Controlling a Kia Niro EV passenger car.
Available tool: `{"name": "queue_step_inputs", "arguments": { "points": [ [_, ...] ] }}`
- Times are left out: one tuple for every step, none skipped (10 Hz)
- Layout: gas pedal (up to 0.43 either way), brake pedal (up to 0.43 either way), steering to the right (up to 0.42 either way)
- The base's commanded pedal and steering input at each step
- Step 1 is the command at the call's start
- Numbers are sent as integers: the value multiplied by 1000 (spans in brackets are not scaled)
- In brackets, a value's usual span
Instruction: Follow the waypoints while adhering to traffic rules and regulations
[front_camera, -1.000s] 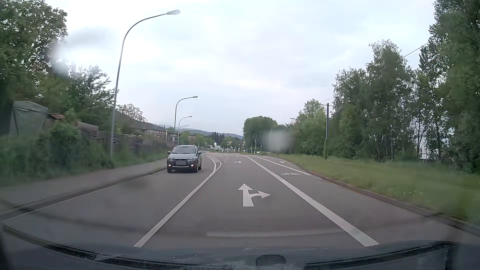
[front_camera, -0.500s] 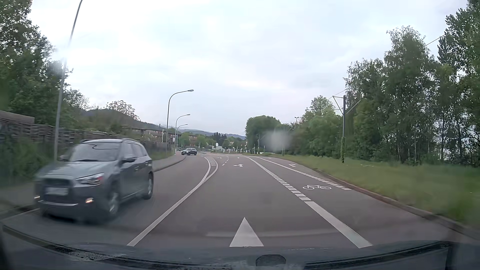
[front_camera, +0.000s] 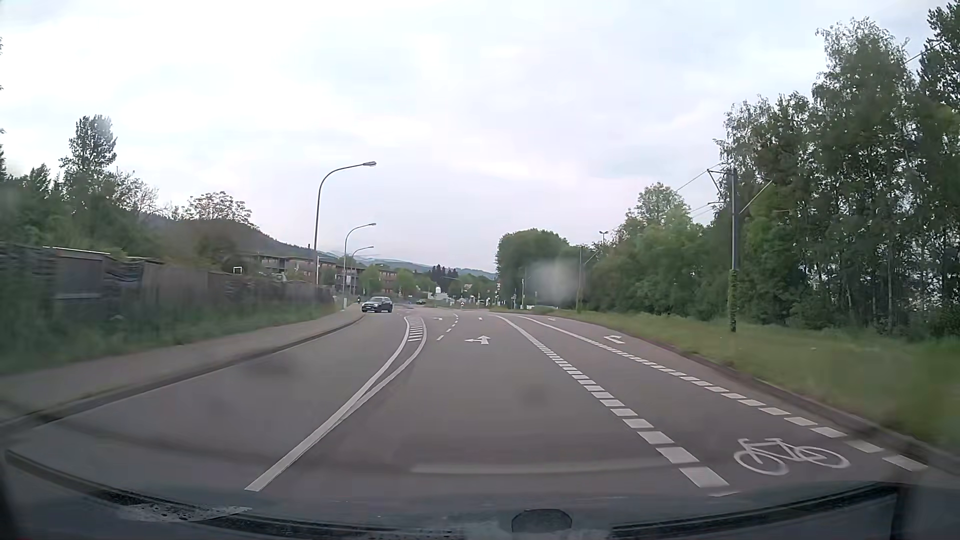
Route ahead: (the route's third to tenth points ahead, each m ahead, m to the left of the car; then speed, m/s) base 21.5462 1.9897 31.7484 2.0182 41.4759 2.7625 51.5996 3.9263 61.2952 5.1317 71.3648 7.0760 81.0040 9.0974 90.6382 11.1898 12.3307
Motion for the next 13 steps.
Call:
{"name": "queue_step_inputs", "arguments": {
  "points": [
    [138, 0, -3],
    [150, 0, -3],
    [150, 0, -3],
    [150, 0, -3],
    [150, 0, -3],
    [138, 0, -3],
    [138, 0, -3],
    [138, 0, -2],
    [130, 0, -2],
    [118, 0, -2],
    [118, 0, -2],
    [110, 0, -2],
    [110, 0, -1]
  ]
}}
